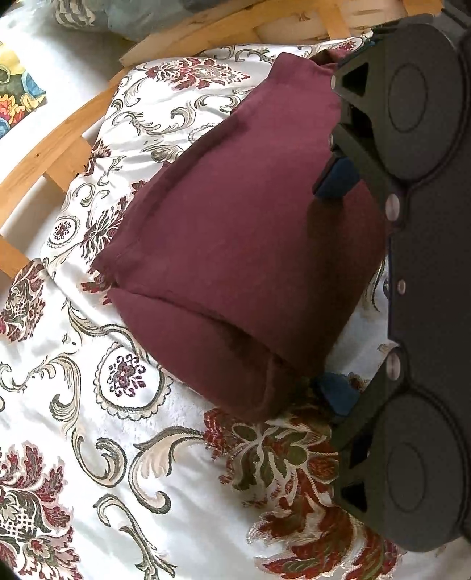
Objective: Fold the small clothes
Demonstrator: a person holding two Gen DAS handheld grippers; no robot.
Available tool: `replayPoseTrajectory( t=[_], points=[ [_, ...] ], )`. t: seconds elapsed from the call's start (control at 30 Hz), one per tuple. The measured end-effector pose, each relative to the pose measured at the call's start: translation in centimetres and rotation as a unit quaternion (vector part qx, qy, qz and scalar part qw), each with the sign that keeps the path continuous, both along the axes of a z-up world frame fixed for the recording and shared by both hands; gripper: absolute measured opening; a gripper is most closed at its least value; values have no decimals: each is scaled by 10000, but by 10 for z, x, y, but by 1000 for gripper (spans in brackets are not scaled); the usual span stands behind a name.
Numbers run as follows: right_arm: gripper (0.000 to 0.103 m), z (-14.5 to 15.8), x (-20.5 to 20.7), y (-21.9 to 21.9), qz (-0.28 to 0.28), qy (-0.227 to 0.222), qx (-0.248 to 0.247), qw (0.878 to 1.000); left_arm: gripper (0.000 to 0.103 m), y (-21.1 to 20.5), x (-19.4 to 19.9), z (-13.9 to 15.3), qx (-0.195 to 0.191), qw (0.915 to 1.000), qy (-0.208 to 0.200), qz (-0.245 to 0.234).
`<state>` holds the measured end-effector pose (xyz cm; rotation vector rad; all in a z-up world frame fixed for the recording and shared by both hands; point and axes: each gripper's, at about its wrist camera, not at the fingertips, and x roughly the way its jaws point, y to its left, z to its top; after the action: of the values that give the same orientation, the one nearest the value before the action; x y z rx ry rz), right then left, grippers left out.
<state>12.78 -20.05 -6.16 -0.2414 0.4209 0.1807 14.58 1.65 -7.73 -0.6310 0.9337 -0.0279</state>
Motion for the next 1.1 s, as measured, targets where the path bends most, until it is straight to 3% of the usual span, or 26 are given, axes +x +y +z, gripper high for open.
replayPoseTrajectory(
  t=[0.27, 1.1],
  points=[
    [103, -14, -3, 18, 222, 233, -485, 9983, 102, 1, -1, 0, 2, 10000, 2, -11],
    [103, -19, -4, 16, 245, 311, -431, 9983, 102, -4, -4, -2, 222, 9996, -82, -136]
  ],
)
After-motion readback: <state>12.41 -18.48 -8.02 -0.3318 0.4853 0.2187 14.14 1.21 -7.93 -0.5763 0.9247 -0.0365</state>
